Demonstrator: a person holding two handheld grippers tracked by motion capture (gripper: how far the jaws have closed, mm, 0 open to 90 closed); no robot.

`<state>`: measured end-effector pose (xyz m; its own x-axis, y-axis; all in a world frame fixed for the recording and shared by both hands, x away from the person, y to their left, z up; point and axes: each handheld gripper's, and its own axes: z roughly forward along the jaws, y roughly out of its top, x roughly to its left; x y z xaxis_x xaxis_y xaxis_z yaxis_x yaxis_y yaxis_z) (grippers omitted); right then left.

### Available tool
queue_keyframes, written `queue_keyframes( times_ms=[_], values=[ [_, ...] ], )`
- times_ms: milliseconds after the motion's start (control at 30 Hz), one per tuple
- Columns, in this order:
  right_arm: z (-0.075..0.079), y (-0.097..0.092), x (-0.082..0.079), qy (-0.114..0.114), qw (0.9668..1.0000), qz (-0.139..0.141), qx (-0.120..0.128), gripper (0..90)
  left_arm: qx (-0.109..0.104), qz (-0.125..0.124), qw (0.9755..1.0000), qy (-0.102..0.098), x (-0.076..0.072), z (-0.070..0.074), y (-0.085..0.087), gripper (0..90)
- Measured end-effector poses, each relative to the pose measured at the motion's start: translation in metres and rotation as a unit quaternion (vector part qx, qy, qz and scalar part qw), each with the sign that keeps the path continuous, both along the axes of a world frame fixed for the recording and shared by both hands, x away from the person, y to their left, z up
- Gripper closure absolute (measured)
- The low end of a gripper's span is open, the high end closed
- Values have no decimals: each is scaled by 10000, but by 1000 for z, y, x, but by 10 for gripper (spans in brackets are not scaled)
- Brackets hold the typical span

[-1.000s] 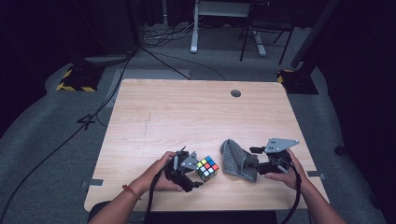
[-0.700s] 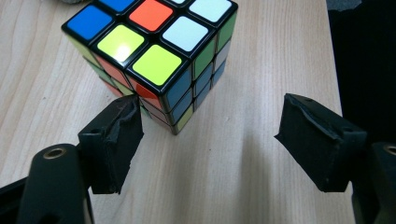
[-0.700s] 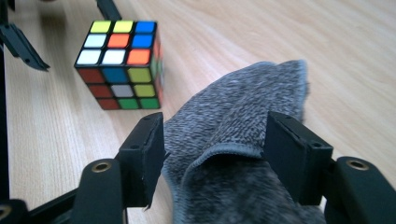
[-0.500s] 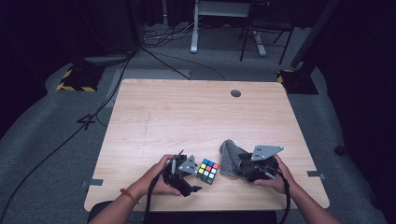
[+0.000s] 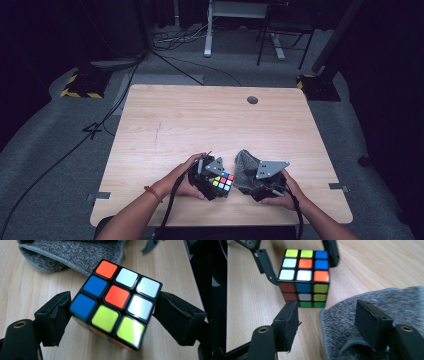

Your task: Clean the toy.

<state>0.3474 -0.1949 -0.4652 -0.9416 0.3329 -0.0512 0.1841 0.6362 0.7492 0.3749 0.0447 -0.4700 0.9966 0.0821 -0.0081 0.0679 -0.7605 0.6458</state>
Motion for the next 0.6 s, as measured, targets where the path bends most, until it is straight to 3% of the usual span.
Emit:
queue_keyframes(
  times_ms=[100,233,433,600],
  values=[
    [-6,8,0,32,9999,69,-142,358,190,-70,9997,-110,-2,-5,-5,159],
    [-15,17,1,63,9993,87,-355,358,160,-82,9998,-80,-2,-6,-6,178],
    [-20,24,2,36,9991,103,-420,349,140,-126,9998,-55,-2,-8,-6,182],
    [-17,20,3,26,9997,-22,-250,352,130,-141,9998,11,-1,-7,-3,200]
  ],
)
